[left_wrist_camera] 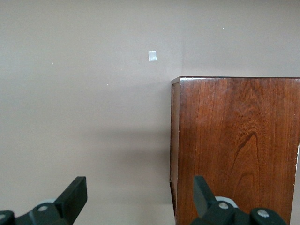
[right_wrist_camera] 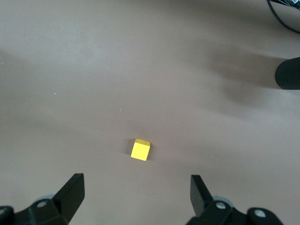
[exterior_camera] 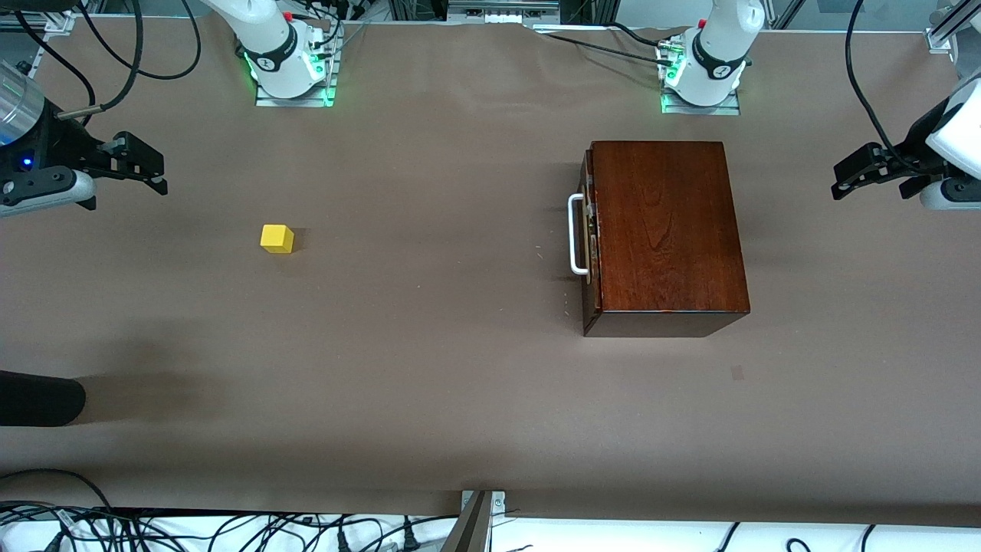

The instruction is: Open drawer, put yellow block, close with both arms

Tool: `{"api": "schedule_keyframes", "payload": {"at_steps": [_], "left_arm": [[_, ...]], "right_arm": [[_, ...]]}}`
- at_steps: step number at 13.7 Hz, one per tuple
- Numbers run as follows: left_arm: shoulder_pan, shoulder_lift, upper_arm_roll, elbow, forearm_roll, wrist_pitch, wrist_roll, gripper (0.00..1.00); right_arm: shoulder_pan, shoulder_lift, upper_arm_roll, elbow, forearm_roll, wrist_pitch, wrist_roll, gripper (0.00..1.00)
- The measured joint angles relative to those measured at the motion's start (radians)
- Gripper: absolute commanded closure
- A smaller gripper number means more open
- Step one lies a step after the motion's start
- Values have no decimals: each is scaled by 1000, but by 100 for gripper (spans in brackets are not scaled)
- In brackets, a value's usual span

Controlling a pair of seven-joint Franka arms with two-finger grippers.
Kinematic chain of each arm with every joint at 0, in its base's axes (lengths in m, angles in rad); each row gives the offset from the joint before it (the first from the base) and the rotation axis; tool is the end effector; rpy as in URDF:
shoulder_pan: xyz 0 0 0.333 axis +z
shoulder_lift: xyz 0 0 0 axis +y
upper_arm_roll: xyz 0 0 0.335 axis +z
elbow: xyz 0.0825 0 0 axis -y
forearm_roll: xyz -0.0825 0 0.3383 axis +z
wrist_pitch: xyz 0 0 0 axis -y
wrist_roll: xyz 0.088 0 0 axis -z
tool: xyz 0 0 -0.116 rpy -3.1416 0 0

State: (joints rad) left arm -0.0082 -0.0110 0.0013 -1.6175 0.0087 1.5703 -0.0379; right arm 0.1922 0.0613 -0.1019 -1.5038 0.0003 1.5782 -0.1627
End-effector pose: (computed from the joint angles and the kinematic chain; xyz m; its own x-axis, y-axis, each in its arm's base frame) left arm 0.5036 -0.0025 0.6202 0.9989 0.0310 -0.0358 0.0307 -0.9995 -0.0100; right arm 0.5278 0.0498 0.6321 0.9680 0.2506 0.0123 0.2505 -0.9681 0.0080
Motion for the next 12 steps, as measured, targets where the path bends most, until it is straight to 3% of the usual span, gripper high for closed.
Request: {"api": "schedule_keyframes", "payload": {"at_steps": [12], "left_arm": [[0, 11, 0, 0, 0, -50, 1, 0]], "right_arm": [[0, 0, 0, 0, 0, 0, 0, 0]]}}
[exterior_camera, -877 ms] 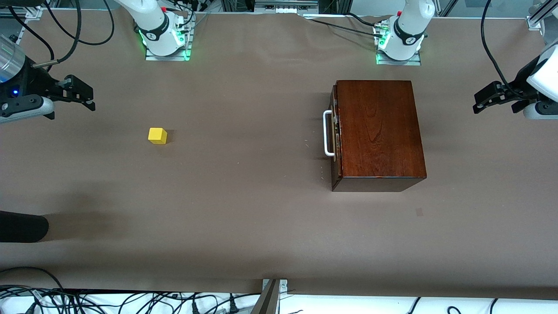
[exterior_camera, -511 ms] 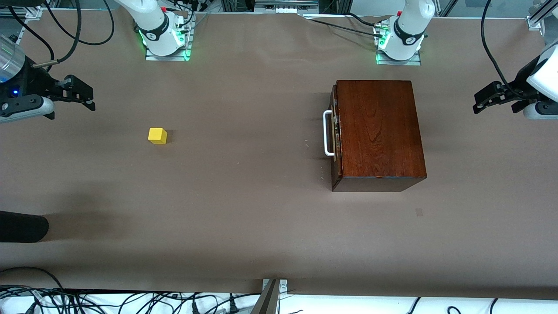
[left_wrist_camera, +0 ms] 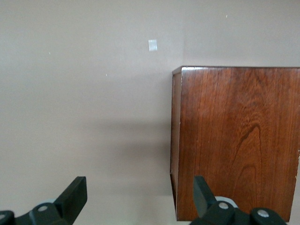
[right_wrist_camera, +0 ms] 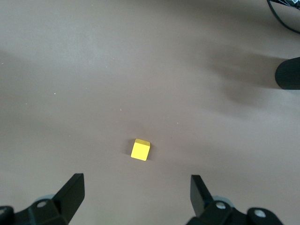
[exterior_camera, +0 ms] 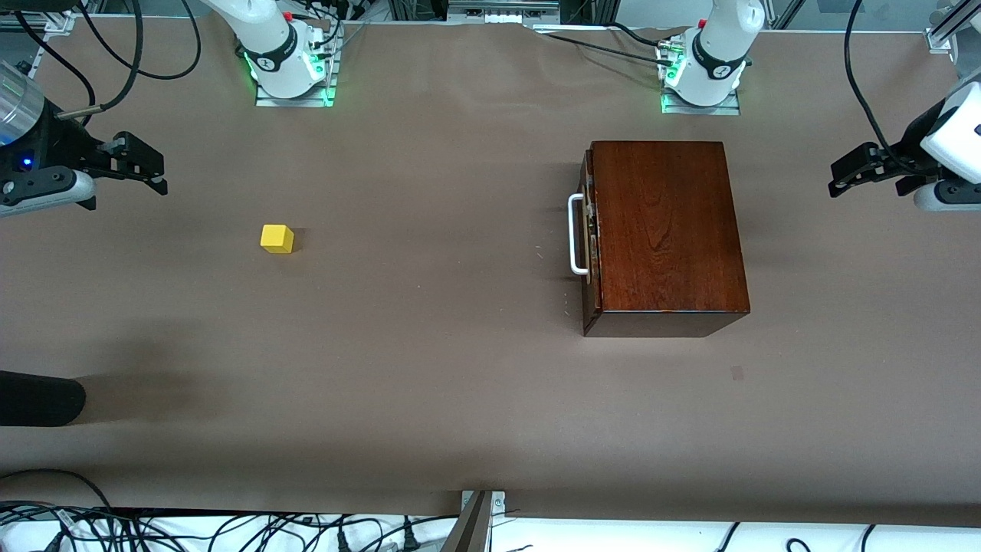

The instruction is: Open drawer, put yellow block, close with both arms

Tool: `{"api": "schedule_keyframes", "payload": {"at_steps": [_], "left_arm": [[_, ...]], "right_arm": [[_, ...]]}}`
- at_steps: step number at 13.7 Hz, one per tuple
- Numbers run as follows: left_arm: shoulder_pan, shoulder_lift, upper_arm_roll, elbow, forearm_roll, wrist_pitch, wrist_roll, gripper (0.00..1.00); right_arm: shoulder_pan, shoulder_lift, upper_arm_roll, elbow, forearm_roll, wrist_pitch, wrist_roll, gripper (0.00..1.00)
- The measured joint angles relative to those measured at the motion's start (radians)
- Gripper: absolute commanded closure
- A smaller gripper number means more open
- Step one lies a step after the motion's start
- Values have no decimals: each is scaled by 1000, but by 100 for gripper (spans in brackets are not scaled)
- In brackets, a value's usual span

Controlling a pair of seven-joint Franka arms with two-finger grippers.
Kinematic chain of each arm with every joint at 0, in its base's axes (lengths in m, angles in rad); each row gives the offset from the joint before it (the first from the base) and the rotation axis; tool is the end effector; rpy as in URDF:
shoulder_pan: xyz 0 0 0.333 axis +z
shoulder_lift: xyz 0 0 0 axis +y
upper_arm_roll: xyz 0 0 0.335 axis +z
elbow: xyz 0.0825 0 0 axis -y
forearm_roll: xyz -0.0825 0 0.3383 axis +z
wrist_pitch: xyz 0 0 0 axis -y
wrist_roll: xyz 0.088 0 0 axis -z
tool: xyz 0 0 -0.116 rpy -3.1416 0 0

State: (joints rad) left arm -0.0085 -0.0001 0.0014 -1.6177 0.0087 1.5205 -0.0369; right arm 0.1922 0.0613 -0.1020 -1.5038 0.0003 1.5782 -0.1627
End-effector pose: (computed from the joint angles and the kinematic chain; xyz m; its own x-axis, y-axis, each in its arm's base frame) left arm 0.5006 -0.0025 0.6106 0.9949 0.0303 -0.0966 0.0292 -0.9995 -0.0123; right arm 0.5278 0.0497 0.6321 0.9680 0.2505 0.0123 0.2504 -0.9681 0.0080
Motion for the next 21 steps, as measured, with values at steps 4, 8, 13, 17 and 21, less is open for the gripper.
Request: {"api": "schedule_keyframes", "payload": {"at_steps": [4, 8, 13, 17, 21], "left_arm": [[-17, 28, -66, -1, -80, -95, 9, 0], [-53, 101, -229, -1, -88, -40, -57, 0], [-177, 272, -335, 22, -66, 118, -313, 0], [-356, 388, -340, 42, 24, 225, -545, 0], [-419, 459, -339, 47, 156, 248, -611, 0]], "right_arm": [[0, 0, -1, 0, 0, 0, 0, 0], [0, 0, -1, 0, 0, 0, 0, 0], [-1, 2, -2, 0, 0, 0, 0, 0], [-1, 22, -2, 0, 0, 16, 0, 0], [-1, 52, -1, 0, 0, 45, 0, 0]]}}
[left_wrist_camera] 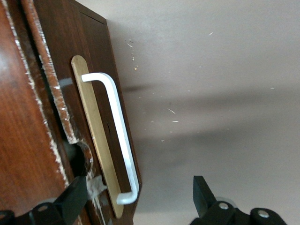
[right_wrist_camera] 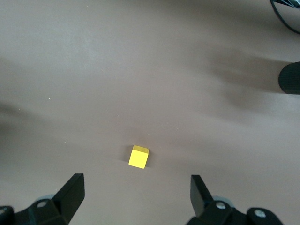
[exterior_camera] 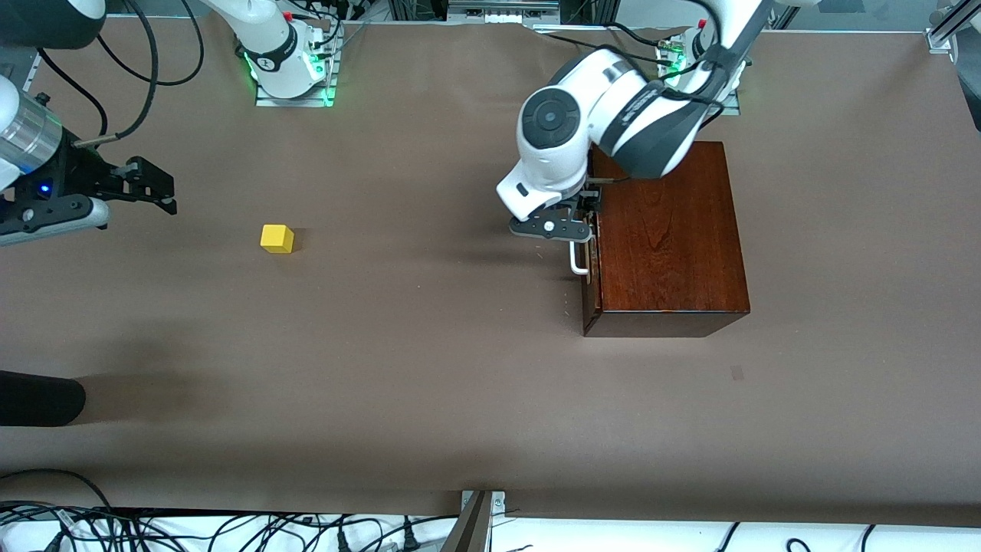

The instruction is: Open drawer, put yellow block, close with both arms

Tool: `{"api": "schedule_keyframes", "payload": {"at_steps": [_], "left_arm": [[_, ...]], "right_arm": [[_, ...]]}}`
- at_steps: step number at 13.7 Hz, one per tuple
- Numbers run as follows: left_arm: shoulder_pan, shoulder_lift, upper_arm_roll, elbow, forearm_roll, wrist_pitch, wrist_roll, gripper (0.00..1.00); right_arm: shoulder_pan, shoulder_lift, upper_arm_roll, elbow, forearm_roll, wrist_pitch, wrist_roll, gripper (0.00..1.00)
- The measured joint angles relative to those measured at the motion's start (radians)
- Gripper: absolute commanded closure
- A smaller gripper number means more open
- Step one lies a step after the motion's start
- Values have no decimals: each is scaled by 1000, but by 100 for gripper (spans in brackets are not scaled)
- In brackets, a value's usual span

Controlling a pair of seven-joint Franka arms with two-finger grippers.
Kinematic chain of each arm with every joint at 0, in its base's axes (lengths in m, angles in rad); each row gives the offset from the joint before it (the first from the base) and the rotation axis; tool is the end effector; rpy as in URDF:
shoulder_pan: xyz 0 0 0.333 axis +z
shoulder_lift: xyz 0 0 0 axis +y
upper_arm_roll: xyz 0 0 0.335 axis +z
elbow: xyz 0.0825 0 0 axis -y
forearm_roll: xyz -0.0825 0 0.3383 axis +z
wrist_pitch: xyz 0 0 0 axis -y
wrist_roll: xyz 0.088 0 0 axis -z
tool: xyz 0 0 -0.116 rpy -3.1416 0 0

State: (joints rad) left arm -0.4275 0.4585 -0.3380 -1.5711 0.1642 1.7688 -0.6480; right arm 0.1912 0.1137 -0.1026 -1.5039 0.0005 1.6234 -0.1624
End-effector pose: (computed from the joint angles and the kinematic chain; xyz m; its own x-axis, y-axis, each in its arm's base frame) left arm 0.4753 -0.3933 0.3984 0.9734 -0.1376 -0.1831 -0.1645 -0.9763 -0.1408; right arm 0.5478 0.0523 0.6079 0.9685 0.2490 0.0045 0.2490 -0.9684 0.0120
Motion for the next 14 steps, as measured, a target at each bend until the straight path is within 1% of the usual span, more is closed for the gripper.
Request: {"api": "schedule_keyframes", "payload": {"at_steps": [4, 7, 11, 14], "left_arm": [[-49, 67, 0, 1, 105, 7, -55, 0], [-55, 99, 4, 2, 124, 22, -71, 0], [-56, 137, 9, 2, 175, 38, -113, 0], [-66, 163, 8, 2, 189, 80, -165, 0]], "right_arm": [[0, 4, 0, 0, 0, 3, 0, 0], [0, 7, 0, 0, 0, 1, -18, 0], [1, 15, 4, -3, 0, -61, -35, 0], [1, 21, 4, -41, 0, -57, -8, 0]]}}
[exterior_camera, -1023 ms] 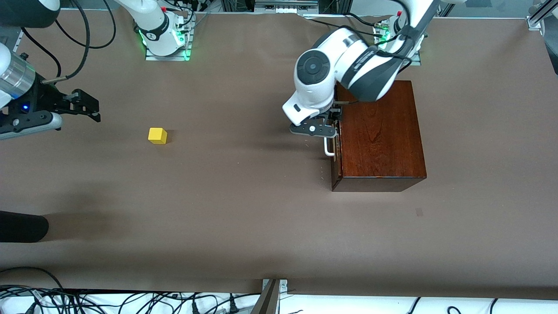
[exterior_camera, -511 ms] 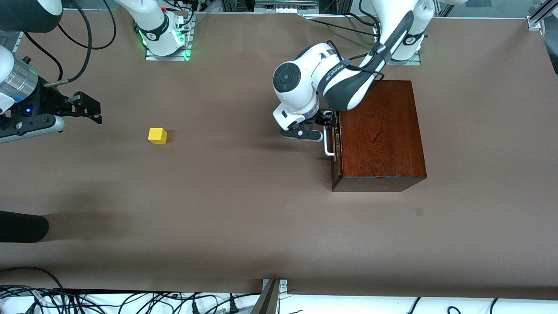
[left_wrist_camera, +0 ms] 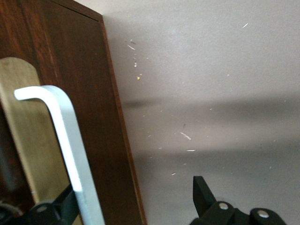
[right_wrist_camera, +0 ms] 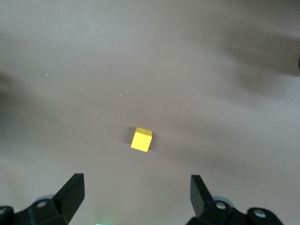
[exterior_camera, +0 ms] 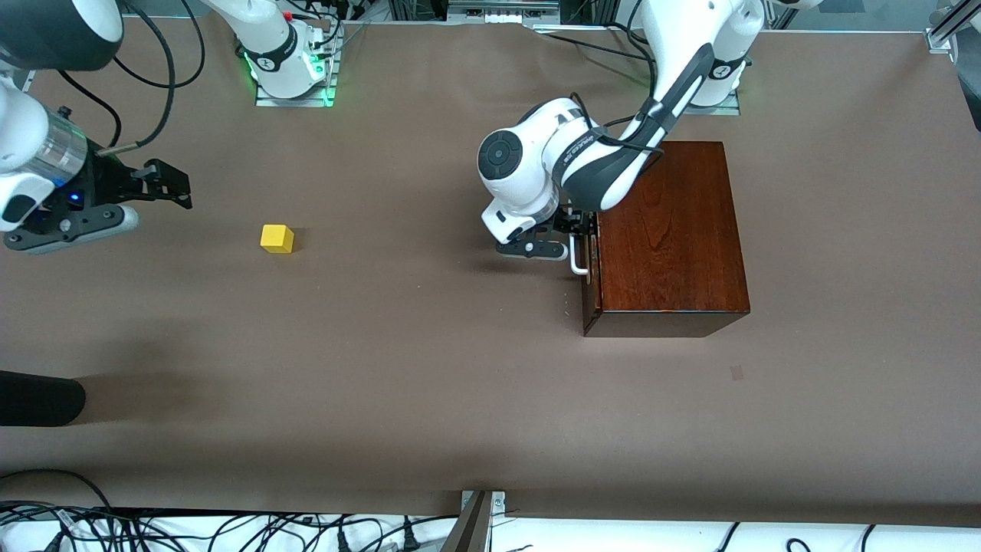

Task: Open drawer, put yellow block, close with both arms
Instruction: 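Pull the drawer open with the left gripper while the right gripper grasps the cube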

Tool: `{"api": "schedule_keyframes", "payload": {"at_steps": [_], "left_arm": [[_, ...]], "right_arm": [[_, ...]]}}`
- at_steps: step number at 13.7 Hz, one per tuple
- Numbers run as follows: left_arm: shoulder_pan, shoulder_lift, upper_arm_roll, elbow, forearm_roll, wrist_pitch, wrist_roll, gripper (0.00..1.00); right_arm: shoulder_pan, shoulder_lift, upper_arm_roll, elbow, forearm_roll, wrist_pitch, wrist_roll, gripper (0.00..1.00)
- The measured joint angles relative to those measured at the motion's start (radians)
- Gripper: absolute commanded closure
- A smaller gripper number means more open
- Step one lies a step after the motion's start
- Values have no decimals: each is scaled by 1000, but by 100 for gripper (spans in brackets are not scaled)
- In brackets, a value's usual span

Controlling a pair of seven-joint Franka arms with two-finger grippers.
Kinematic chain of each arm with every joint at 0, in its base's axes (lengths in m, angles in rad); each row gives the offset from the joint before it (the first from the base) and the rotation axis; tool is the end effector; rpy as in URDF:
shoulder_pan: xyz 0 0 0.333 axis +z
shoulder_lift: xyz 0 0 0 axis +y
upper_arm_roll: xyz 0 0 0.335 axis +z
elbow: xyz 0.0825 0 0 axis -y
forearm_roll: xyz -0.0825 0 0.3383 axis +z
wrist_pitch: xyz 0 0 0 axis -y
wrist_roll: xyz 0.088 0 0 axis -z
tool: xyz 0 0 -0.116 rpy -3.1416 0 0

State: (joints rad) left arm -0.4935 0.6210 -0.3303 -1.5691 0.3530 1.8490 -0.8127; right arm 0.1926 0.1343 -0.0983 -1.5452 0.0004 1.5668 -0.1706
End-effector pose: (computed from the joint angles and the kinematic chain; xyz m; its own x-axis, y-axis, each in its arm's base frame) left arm 0.4743 -0.4206 0.3051 0.9852 -0.1114 -0.1306 -0.1453 -0.9460 -0.2897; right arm 0.5433 0.0551 0.5744 0.9589 0.2606 -0.1124 0.2616 -0.9652 -0.0064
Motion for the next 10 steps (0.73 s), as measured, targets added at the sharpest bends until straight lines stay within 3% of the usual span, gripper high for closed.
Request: {"api": "schedule_keyframes", "payload": {"at_steps": [3, 10], "left_arm": [[-8, 14, 0, 0, 1, 49, -29, 0], [-62, 19, 6, 10, -12, 189, -41, 0]], "right_arm": [[0, 4, 0, -75, 0, 62, 55, 0], [0, -3, 3, -133, 0, 108, 75, 0]]}}
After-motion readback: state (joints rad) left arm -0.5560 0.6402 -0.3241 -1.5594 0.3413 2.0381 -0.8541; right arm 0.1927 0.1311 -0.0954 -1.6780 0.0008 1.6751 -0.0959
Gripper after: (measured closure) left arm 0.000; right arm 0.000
